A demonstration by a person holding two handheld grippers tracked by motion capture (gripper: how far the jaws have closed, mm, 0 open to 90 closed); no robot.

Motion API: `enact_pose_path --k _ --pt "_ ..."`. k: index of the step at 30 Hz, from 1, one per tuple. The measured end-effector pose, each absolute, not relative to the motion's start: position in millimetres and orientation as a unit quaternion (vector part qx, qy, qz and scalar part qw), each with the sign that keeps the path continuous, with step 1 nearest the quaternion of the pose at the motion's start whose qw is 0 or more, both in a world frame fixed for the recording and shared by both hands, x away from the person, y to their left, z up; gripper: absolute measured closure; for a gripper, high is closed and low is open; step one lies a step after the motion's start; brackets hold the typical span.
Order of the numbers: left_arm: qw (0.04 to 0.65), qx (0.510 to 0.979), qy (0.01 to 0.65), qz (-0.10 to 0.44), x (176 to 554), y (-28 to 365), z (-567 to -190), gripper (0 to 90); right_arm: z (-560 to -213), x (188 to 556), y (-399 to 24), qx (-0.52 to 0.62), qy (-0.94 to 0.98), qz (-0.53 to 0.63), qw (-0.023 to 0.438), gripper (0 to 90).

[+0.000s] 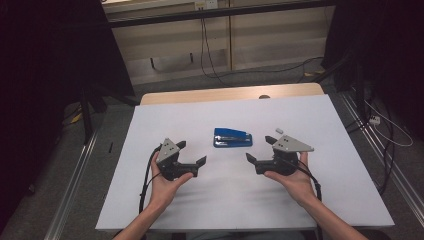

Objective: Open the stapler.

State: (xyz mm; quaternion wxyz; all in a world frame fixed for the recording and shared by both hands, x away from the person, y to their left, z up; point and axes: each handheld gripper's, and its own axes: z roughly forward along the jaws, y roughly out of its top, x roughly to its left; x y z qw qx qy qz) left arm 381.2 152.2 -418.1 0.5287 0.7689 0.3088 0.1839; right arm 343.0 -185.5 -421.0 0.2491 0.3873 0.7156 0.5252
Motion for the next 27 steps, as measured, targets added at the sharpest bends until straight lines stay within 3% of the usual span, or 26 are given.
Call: enact_pose_path --k 17,27 --pt "0.525 0.773 0.297 0.195 407 133 -407 5.2 -423 371 -168 0.394 0.718 0.532 0.216 19.6" --pt "0.529 0.771 0.297 0.195 425 123 -397 6.0 -423 386 -160 0.389 0.717 0.530 0.230 26.7"
